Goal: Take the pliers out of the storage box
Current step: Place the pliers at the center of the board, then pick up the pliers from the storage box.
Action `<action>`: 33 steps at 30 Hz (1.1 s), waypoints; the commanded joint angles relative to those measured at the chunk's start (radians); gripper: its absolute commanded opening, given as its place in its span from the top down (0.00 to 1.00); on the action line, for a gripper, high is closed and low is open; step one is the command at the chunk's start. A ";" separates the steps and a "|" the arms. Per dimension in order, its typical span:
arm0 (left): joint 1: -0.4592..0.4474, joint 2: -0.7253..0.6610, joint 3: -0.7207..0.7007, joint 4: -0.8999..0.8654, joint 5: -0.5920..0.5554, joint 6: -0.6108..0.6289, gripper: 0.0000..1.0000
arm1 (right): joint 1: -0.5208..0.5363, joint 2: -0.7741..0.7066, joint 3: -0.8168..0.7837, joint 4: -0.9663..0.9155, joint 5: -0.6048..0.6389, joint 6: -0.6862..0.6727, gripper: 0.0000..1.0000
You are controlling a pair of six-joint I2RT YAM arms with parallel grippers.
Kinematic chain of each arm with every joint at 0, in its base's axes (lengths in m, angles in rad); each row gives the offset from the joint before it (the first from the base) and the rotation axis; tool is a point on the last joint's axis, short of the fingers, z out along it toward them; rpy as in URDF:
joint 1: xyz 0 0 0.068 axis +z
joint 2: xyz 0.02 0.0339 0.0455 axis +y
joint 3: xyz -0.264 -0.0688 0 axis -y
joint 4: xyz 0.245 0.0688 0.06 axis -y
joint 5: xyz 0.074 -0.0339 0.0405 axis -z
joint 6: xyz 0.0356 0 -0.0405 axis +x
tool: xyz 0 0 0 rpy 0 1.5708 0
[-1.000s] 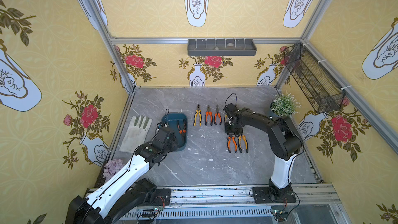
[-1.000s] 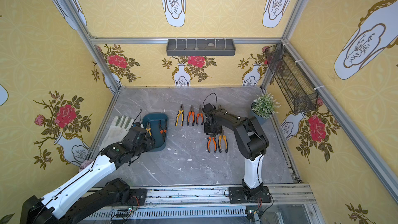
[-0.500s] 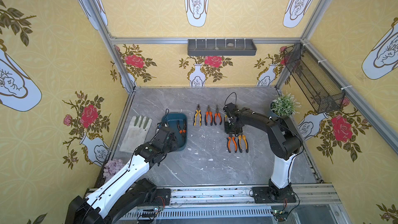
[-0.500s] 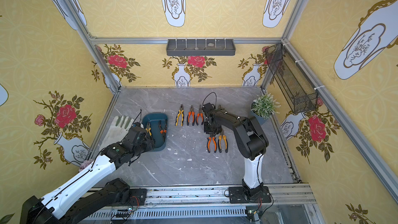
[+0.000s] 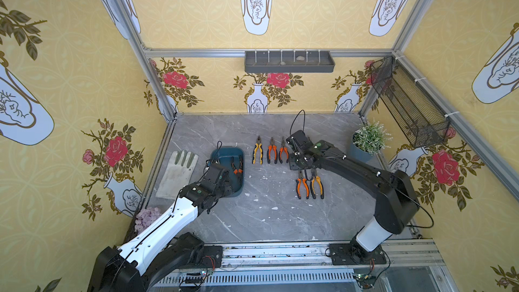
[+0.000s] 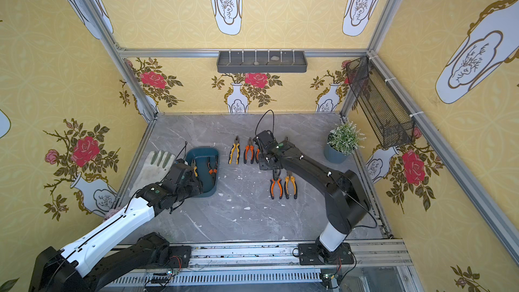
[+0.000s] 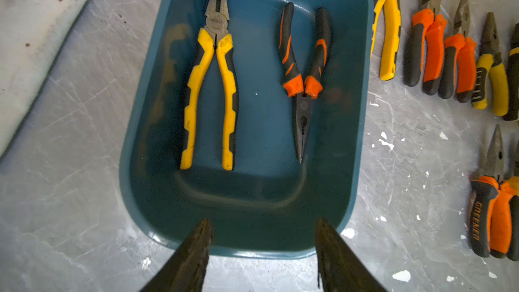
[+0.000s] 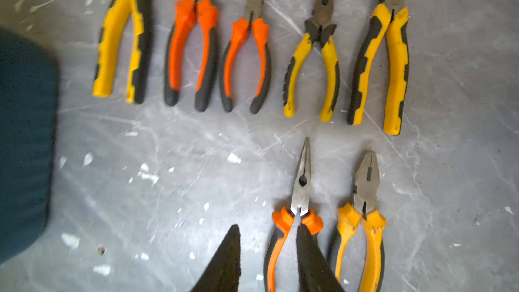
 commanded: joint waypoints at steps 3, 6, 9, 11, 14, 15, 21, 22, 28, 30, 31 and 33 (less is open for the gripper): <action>0.073 0.133 0.063 0.009 0.041 0.068 0.40 | 0.104 -0.142 -0.250 0.203 0.082 0.088 0.66; 0.120 0.217 0.087 0.042 0.086 0.092 0.46 | 0.136 -0.158 -0.337 0.270 0.100 0.151 0.67; 0.141 0.292 0.112 0.068 0.101 0.108 0.49 | 0.199 -0.149 -0.330 0.247 0.197 0.185 0.68; 0.147 0.335 0.125 0.084 0.103 0.113 0.50 | 0.227 -0.149 -0.324 0.229 0.245 0.202 0.67; 0.161 0.397 0.140 0.110 0.110 0.114 0.50 | 0.228 -0.158 -0.338 0.215 0.265 0.237 0.67; 0.164 0.419 0.144 0.117 0.112 0.116 0.51 | 0.228 -0.168 -0.345 0.217 0.266 0.242 0.67; 0.176 0.540 0.176 0.140 0.109 0.122 0.58 | 0.225 -0.225 -0.390 0.237 0.271 0.257 0.67; 0.177 0.550 0.178 0.140 0.106 0.122 0.59 | 0.224 -0.233 -0.395 0.240 0.273 0.259 0.67; 0.180 0.599 0.186 0.152 0.096 0.123 0.78 | 0.220 -0.273 -0.425 0.254 0.274 0.268 0.67; 0.180 0.604 0.188 0.159 0.105 0.124 0.86 | 0.216 -0.276 -0.428 0.254 0.273 0.269 0.68; 0.180 0.603 0.188 0.157 0.107 0.124 0.87 | 0.215 -0.276 -0.429 0.256 0.271 0.270 0.68; 0.180 0.602 0.190 0.158 0.110 0.124 0.91 | 0.214 -0.276 -0.429 0.256 0.271 0.271 0.68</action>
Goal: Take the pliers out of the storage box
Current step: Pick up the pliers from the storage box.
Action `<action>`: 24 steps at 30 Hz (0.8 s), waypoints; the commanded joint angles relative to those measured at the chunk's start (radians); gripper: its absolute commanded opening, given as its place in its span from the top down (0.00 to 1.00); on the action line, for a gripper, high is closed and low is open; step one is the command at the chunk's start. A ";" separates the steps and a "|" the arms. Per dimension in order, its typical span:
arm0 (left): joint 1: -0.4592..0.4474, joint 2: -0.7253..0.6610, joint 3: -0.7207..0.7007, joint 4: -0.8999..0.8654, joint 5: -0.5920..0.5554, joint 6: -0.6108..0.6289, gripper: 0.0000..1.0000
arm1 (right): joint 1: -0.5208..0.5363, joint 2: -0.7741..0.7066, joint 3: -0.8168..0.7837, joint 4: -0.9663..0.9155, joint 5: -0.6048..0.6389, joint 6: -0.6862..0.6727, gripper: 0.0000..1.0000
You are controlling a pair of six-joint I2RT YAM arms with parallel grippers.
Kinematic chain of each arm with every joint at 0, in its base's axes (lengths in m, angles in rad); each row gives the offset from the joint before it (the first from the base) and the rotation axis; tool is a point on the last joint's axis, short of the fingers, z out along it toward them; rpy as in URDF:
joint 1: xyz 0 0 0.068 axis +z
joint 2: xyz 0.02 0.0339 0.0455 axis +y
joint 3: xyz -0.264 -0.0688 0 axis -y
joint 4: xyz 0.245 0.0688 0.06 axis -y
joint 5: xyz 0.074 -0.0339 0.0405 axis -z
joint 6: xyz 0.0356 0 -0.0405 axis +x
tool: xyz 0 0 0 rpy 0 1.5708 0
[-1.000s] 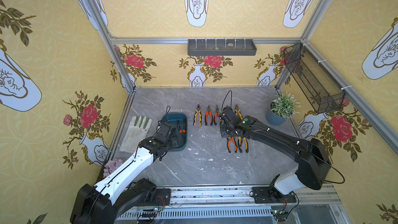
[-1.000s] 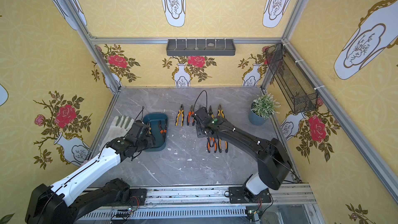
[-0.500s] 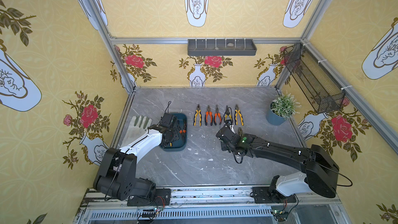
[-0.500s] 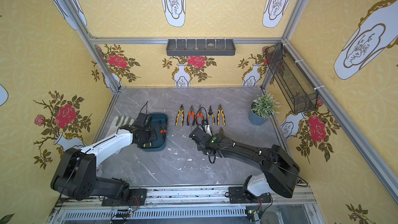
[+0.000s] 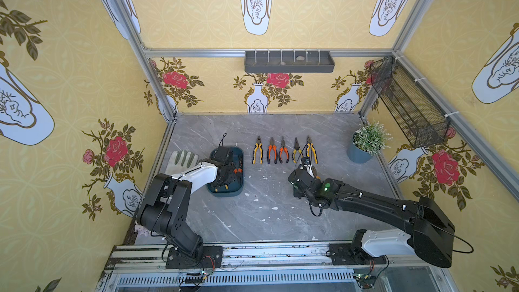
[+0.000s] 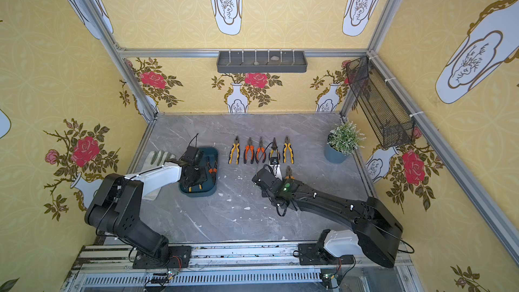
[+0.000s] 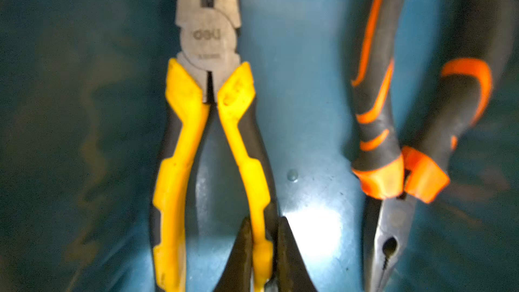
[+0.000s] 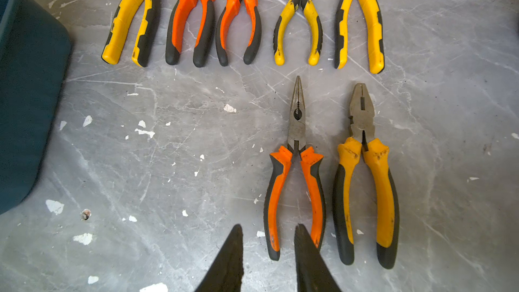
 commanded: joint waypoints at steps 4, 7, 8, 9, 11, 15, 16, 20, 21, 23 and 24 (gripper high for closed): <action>0.001 -0.017 0.011 -0.008 0.018 0.002 0.98 | -0.001 -0.001 -0.001 0.021 0.017 0.011 0.68; 0.001 -0.060 0.028 -0.033 0.025 0.006 1.00 | -0.001 0.008 0.002 0.022 0.017 0.010 0.68; 0.001 -0.078 0.033 -0.042 0.027 0.006 1.00 | -0.001 0.013 0.005 0.021 0.016 0.010 0.68; 0.001 -0.097 0.038 -0.050 0.030 0.005 1.00 | -0.001 0.018 0.009 0.019 0.016 0.009 0.68; 0.001 -0.124 0.048 -0.065 0.035 0.005 1.00 | -0.001 0.028 0.014 0.016 0.016 0.009 0.68; 0.000 -0.139 0.063 -0.077 0.044 0.011 1.00 | -0.001 0.036 0.021 0.013 0.018 0.011 0.68; 0.000 -0.138 0.063 -0.070 0.053 0.010 1.00 | -0.001 0.035 0.022 0.013 0.019 0.010 0.68; -0.012 -0.118 0.061 -0.034 0.085 -0.010 1.00 | -0.001 0.033 0.019 0.013 0.019 0.013 0.68; -0.018 -0.112 0.065 -0.030 0.084 -0.015 1.00 | -0.001 0.034 0.019 0.011 0.019 0.013 0.68; -0.034 -0.091 0.080 -0.023 0.083 -0.018 1.00 | -0.001 0.034 0.021 0.012 0.019 0.014 0.68; -0.039 -0.083 0.087 -0.021 0.083 -0.019 1.00 | -0.001 0.036 0.020 0.009 0.019 0.013 0.68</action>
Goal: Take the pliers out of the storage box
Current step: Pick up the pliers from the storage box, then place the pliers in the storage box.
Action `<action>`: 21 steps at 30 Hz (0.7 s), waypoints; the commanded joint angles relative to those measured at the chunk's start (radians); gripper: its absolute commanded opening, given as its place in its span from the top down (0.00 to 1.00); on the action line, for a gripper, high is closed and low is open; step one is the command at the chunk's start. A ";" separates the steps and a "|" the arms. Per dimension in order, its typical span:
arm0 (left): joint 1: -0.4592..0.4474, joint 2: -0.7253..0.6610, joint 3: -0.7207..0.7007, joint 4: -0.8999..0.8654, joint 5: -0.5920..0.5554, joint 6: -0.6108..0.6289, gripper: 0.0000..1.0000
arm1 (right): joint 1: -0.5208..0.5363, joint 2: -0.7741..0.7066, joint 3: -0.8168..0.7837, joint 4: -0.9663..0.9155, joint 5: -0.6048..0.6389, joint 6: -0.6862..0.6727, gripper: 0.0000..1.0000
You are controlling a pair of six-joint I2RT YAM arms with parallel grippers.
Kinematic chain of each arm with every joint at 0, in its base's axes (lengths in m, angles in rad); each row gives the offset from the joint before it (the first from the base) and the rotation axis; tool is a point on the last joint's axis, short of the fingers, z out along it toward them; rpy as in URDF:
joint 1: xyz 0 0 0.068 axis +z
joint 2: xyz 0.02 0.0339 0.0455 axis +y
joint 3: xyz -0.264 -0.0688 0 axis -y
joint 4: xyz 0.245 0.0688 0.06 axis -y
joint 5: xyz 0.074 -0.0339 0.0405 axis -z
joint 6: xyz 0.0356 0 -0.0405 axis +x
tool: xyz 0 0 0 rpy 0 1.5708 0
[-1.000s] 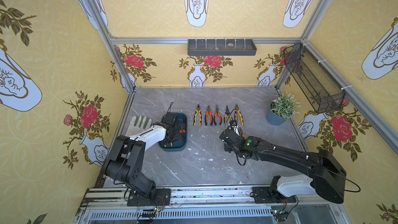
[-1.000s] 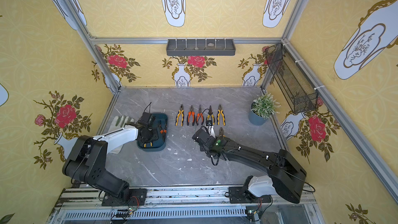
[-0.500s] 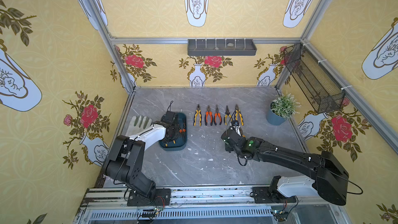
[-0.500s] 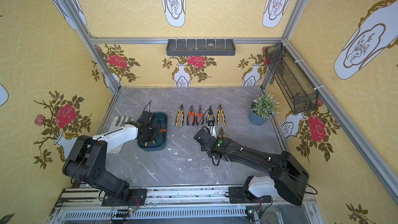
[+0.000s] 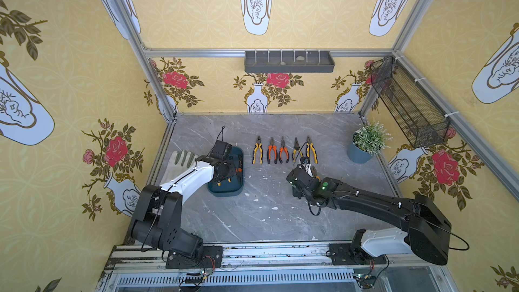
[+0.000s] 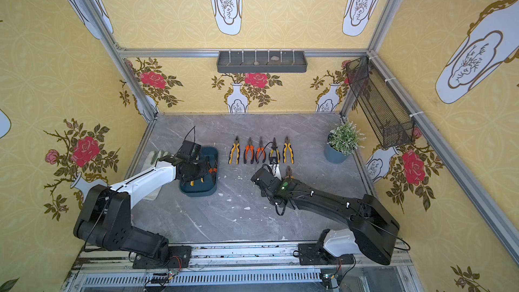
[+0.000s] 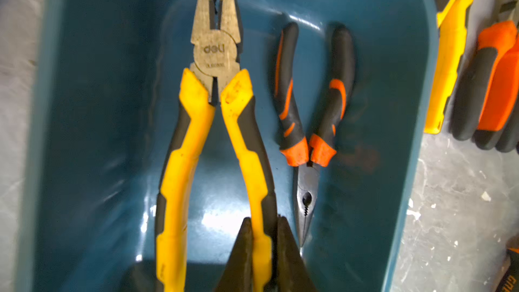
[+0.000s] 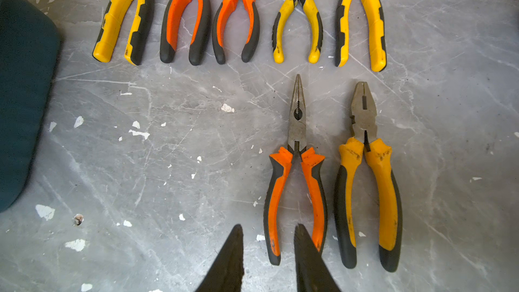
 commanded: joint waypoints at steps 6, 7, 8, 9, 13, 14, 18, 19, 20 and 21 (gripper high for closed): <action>-0.032 0.074 0.047 0.066 0.009 -0.011 1.00 | 0.001 0.003 0.008 0.005 0.023 0.015 0.67; -0.031 0.080 0.047 0.071 0.012 -0.013 1.00 | 0.001 0.002 0.007 0.004 0.023 0.016 0.67; -0.032 0.092 0.045 0.074 0.013 -0.014 1.00 | 0.001 0.000 0.006 0.003 0.023 0.016 0.67; -0.032 0.099 0.045 0.075 0.013 -0.014 1.00 | 0.001 -0.001 0.007 0.004 0.023 0.018 0.67; -0.032 0.113 0.026 0.112 0.042 -0.009 0.95 | 0.001 -0.005 0.002 0.006 0.024 0.017 0.67; -0.033 0.112 0.017 0.127 0.056 -0.008 0.92 | 0.001 -0.003 0.002 0.006 0.023 0.018 0.67; -0.035 0.082 -0.007 0.143 0.059 -0.010 0.78 | 0.001 0.000 0.005 0.006 0.025 0.016 0.67; -0.034 0.074 -0.007 0.135 0.058 -0.010 0.74 | 0.001 0.000 0.005 0.005 0.025 0.018 0.67; -0.035 0.061 -0.005 0.125 0.057 -0.005 0.68 | 0.001 -0.001 0.006 0.004 0.025 0.016 0.67; -0.034 0.051 -0.001 0.112 0.053 -0.001 0.62 | 0.001 0.001 0.005 0.005 0.024 0.016 0.67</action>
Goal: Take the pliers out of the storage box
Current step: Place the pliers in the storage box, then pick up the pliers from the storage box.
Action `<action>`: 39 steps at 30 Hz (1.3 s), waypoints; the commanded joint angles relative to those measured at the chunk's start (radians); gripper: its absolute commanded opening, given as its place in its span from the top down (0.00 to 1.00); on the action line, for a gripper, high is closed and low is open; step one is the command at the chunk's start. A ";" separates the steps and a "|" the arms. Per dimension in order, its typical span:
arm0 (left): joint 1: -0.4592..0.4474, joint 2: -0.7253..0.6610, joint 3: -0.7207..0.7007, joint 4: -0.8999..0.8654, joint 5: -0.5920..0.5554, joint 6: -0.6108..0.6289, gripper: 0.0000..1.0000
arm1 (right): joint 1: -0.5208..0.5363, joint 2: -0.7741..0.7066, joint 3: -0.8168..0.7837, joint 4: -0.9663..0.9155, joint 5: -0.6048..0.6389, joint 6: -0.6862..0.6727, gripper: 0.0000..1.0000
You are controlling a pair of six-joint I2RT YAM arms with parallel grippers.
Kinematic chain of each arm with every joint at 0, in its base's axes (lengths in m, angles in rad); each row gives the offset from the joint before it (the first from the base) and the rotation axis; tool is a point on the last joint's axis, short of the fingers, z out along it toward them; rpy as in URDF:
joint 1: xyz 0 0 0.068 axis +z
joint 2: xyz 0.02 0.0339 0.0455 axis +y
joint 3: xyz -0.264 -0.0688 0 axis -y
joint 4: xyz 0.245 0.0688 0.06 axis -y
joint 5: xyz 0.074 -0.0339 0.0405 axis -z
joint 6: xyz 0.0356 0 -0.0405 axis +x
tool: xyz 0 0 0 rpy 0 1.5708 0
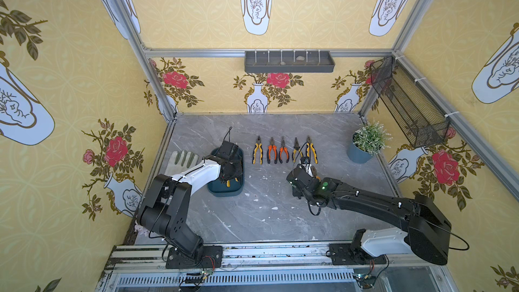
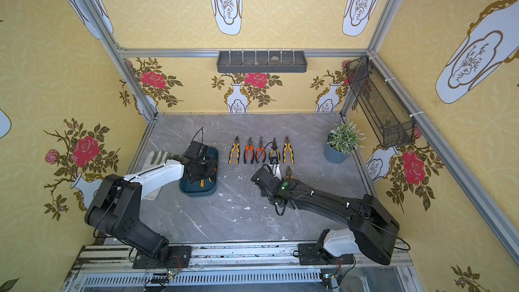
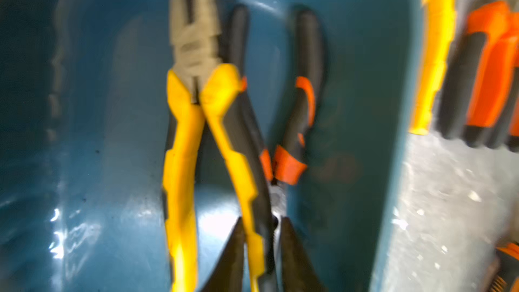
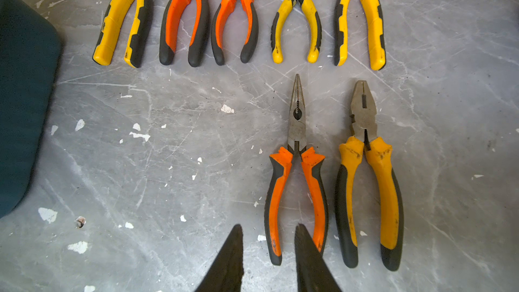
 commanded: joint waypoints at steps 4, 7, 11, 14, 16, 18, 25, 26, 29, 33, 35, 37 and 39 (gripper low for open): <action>-0.001 -0.089 0.011 -0.077 -0.046 0.047 0.50 | 0.001 0.006 0.008 0.004 0.021 0.000 0.67; 0.001 -0.131 0.002 -0.139 -0.113 0.068 0.49 | 0.002 0.015 0.014 0.002 0.021 -0.002 0.67; 0.016 -0.146 -0.050 -0.156 -0.114 0.067 0.56 | 0.002 0.023 0.018 0.001 0.021 -0.003 0.67; 0.019 -0.139 -0.098 -0.136 -0.098 0.044 0.59 | 0.002 0.021 0.018 0.000 0.021 -0.003 0.67; 0.019 -0.125 -0.123 -0.114 -0.089 0.024 0.59 | 0.002 0.021 0.018 -0.001 0.021 -0.003 0.67; 0.019 -0.108 -0.142 -0.099 -0.089 0.009 0.59 | 0.002 0.020 0.017 -0.002 0.020 -0.003 0.67; 0.019 -0.052 -0.152 -0.082 -0.111 -0.006 0.56 | 0.002 0.018 0.018 0.000 0.023 -0.003 0.67; 0.019 -0.046 -0.149 -0.082 -0.116 -0.006 0.56 | 0.002 0.018 0.018 -0.001 0.021 -0.001 0.67; 0.019 -0.029 -0.142 -0.080 -0.120 0.001 0.58 | 0.002 0.018 0.017 0.001 0.021 0.000 0.67; 0.018 -0.016 -0.133 -0.084 -0.127 0.010 0.72 | 0.002 0.018 0.016 0.000 0.021 -0.002 0.67; 0.019 -0.016 -0.130 -0.092 -0.136 0.014 0.76 | 0.002 0.018 0.016 0.001 0.021 -0.002 0.67; 0.020 -0.020 -0.128 -0.097 -0.142 0.018 0.86 | 0.003 0.018 0.017 0.001 0.021 -0.003 0.67; 0.021 -0.032 -0.126 -0.105 -0.145 0.022 0.98 | 0.002 0.019 0.018 0.001 0.021 -0.002 0.67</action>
